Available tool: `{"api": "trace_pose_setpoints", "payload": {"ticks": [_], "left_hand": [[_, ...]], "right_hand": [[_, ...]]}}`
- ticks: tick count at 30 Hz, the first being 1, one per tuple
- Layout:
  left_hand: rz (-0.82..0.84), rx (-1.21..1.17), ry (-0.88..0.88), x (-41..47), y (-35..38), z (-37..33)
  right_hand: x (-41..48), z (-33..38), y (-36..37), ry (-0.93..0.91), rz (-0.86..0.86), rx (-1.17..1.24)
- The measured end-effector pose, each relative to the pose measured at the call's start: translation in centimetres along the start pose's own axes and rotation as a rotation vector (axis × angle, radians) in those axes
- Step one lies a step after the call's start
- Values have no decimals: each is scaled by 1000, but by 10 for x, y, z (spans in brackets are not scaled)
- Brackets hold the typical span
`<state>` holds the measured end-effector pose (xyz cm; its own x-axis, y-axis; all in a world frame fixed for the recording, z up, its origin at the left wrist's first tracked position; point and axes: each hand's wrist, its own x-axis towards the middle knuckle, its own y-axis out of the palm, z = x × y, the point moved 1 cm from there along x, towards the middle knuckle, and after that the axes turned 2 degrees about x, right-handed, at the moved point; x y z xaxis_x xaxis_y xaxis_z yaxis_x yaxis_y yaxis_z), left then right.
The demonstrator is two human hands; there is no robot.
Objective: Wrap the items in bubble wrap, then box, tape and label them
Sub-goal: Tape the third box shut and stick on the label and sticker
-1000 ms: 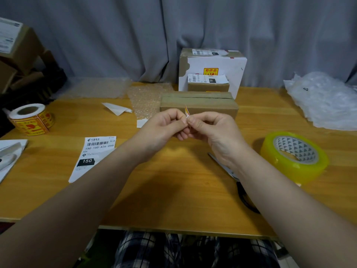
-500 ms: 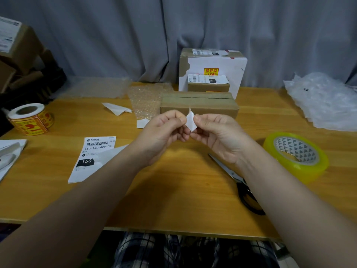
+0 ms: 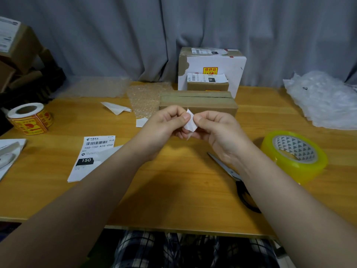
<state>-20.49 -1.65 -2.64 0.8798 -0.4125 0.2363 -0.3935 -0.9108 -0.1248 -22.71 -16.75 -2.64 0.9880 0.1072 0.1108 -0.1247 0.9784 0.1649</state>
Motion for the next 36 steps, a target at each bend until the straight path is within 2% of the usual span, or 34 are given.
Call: {"api": "trace_pose_setpoints", "payload": {"ticks": [4, 9, 11, 14, 16, 19, 25, 28, 29, 33, 36], "left_hand": [[-30, 67, -17, -1, 3, 1], [-21, 207, 26, 1, 10, -12], [-31, 257, 49, 2, 12, -15], [-38, 339, 71, 1, 13, -15], [-45, 390, 82, 0, 13, -13], [-69, 438, 93, 0, 12, -10], [-119, 308, 62, 1, 16, -8], [-123, 238, 52, 0, 16, -6], [-125, 243, 55, -1, 16, -5], [-162, 394, 154, -1, 16, -2], [-164, 461, 206, 0, 14, -3]], "right_hand": [[-1, -3, 0, 44, -20, 75], [-1, 2, 1, 85, 42, 219], [-2, 3, 0, 67, 33, 139], [-4, 5, -1, -135, -14, -95], [-3, 5, -3, -192, -60, -122], [-2, 4, -3, -179, -100, -111], [-1, 0, 3, -92, -162, 14], [-1, -1, 5, -110, -165, 45], [-2, -2, 5, -144, -179, -1], [-1, -5, 3, -335, -258, -428], [0, -4, 2, -339, -253, -442]]}}
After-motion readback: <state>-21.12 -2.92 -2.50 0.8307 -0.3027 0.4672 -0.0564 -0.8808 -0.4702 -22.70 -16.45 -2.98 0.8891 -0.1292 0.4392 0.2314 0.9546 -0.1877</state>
